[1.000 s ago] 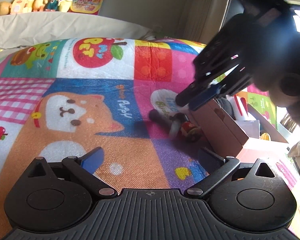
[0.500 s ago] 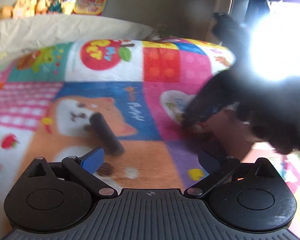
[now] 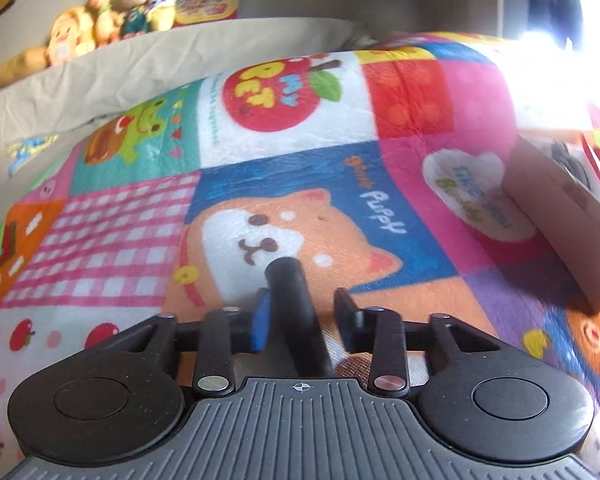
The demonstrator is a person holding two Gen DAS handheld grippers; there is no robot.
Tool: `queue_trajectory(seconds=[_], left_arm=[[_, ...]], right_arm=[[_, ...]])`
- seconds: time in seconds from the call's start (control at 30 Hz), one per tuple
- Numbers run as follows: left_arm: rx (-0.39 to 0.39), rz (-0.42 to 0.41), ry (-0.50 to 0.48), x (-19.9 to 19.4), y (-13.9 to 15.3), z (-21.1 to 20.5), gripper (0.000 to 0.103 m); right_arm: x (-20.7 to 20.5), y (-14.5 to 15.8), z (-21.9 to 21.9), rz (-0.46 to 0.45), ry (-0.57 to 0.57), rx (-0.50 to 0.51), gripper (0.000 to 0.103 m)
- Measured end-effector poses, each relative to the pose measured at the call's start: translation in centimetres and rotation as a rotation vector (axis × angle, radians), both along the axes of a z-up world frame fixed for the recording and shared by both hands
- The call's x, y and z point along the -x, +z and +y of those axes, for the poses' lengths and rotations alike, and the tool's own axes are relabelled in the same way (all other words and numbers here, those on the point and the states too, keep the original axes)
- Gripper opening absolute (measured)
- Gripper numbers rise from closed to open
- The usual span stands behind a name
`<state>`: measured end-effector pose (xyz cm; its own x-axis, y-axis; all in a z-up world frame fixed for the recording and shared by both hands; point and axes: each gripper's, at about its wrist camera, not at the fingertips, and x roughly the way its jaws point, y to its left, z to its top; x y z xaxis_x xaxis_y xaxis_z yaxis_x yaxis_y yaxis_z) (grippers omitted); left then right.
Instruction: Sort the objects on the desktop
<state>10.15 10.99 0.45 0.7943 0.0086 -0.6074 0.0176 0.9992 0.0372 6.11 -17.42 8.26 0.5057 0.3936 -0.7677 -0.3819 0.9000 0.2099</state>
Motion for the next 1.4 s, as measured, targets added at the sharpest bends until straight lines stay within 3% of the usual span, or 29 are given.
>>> queue_trajectory(seconds=[0.1, 0.33, 0.47, 0.57, 0.63, 0.7, 0.9, 1.0, 1.1, 1.17, 1.4], left_arm=[[-0.027, 0.01, -0.086, 1.6, 0.4, -2.4, 0.022], [0.024, 0.057, -0.441, 9.4, 0.8, -11.8, 0.022], [-0.02, 0.044, -0.511, 12.9, 0.5, -14.6, 0.032], [-0.075, 0.042, -0.49, 13.7, 0.1, -14.5, 0.049], [-0.087, 0.052, -0.47, 13.6, 0.3, -13.6, 0.058], [-0.114, 0.056, -0.443, 13.6, 0.6, -12.6, 0.065], [-0.205, 0.047, -0.309, 12.9, 0.8, -10.3, 0.08], [-0.132, 0.069, -0.265, 12.5, 1.1, -9.2, 0.081], [0.06, 0.127, -0.261, 11.9, 1.2, -8.6, 0.087], [0.149, 0.155, -0.254, 11.4, 1.0, -8.8, 0.089], [0.148, 0.146, -0.245, 8.2, 0.7, -11.5, 0.093]], right_arm=[[2.7, -1.4, -2.8, 0.002, -0.064, -0.015, 0.029], [6.5, -4.6, -6.9, -0.002, -0.144, -0.101, 0.028], [7.6, -5.5, -7.5, -0.056, -0.188, -0.096, 0.03], [8.2, -6.1, -7.4, -0.096, -0.199, -0.076, 0.033], [8.5, -6.5, -7.3, -0.115, -0.213, -0.064, 0.046], [8.9, -7.0, -7.4, -0.136, -0.239, -0.054, 0.067], [9.9, -8.1, -7.1, -0.179, -0.262, -0.029, 0.081], [10.4, -8.5, -6.6, -0.204, -0.257, -0.007, 0.09], [10.8, -9.0, -5.7, -0.241, -0.243, 0.035, 0.095], [11.0, -9.2, -4.9, -0.261, -0.238, 0.073, 0.1], [11.0, -9.3, -4.9, -0.262, -0.246, 0.08, 0.102]])
